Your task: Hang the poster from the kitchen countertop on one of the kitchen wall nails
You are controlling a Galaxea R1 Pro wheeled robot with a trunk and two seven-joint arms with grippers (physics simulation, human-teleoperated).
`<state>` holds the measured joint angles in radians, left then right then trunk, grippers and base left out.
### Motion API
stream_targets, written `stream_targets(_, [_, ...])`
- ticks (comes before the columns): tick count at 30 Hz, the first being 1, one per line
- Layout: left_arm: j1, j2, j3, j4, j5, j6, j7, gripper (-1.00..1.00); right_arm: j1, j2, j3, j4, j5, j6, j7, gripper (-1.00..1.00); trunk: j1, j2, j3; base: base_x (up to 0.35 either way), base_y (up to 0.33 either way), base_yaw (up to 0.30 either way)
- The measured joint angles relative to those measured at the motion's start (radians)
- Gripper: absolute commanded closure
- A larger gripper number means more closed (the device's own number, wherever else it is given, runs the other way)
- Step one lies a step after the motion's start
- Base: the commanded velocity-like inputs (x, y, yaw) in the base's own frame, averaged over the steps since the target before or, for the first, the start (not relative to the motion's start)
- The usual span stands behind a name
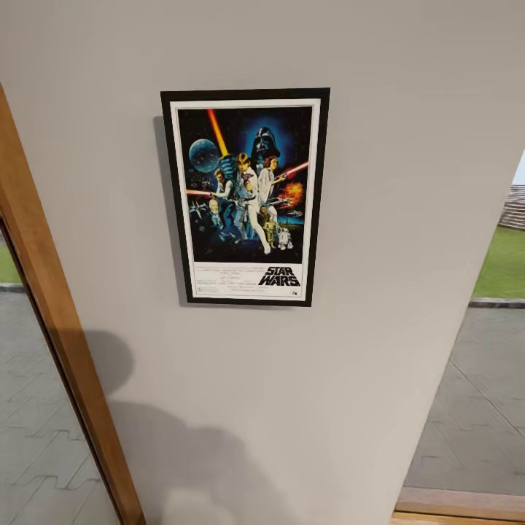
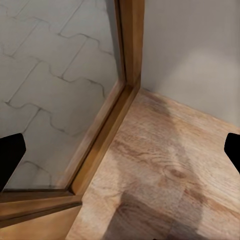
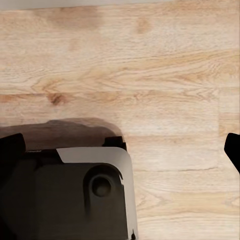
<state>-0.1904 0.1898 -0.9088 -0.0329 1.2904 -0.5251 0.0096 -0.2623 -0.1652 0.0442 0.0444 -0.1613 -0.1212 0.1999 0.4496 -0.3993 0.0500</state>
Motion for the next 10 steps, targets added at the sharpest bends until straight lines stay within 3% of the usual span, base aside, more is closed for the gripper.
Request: stream_targets(10, [0.000, 0.000, 0.000, 0.003, 0.000, 0.000, 0.000, -1.00, 0.000, 0.004, -0.001, 0.000, 0.001, 0.000, 0.000, -1.00, 0.000, 0.000, 0.000, 0.000, 0.000, 0.000])
